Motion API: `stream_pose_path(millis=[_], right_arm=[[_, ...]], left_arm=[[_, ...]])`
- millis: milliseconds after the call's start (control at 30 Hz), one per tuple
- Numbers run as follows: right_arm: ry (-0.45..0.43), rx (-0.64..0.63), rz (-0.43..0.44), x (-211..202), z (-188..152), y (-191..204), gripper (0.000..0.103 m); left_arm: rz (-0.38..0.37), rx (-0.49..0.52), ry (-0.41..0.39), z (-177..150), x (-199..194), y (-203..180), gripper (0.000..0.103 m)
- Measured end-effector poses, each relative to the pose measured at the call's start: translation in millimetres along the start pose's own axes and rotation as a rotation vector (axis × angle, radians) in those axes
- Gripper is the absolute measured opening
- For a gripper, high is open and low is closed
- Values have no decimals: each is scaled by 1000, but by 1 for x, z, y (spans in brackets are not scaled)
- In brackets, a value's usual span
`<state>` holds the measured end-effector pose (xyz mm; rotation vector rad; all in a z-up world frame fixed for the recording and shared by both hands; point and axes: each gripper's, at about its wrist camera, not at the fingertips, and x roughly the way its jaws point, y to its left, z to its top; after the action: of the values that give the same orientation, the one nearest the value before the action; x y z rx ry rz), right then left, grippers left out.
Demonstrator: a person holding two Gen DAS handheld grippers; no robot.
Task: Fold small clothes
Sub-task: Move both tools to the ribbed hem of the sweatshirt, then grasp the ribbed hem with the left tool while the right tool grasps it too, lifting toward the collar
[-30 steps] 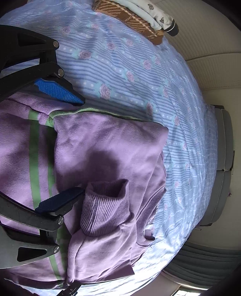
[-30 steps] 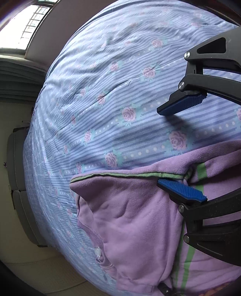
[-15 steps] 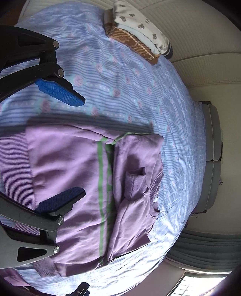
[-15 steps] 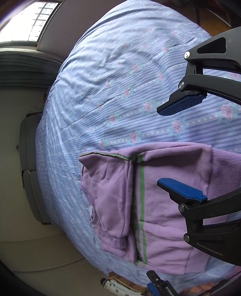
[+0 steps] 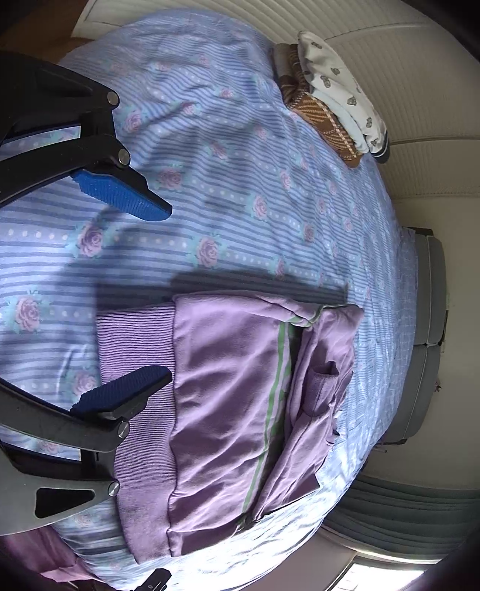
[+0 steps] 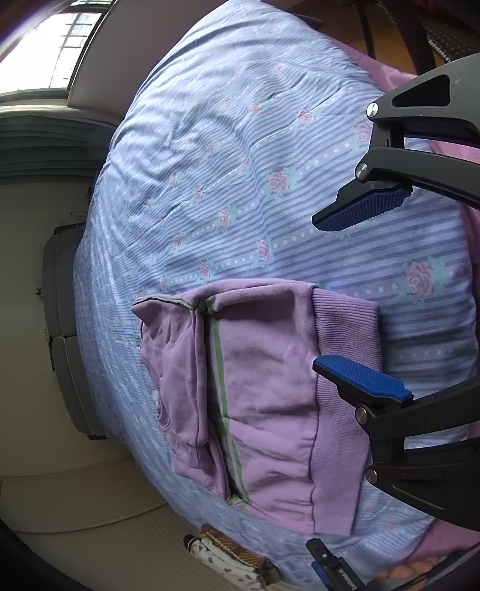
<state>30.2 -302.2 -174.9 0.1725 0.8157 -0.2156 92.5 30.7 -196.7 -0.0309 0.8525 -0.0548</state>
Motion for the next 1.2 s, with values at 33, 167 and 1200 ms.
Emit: stream_pose_path(millis=[33, 167, 1200], right_arm=[[7, 8, 1, 2, -3, -2, 69], [30, 61, 27, 9, -6, -12, 68], [160, 160, 225, 52, -11, -11, 27]], left_arm=[[-1, -8, 1, -3, 1, 2, 77], [-7, -34, 15, -13, 9, 5, 73], [-156, -87, 63, -21, 29, -9, 22]])
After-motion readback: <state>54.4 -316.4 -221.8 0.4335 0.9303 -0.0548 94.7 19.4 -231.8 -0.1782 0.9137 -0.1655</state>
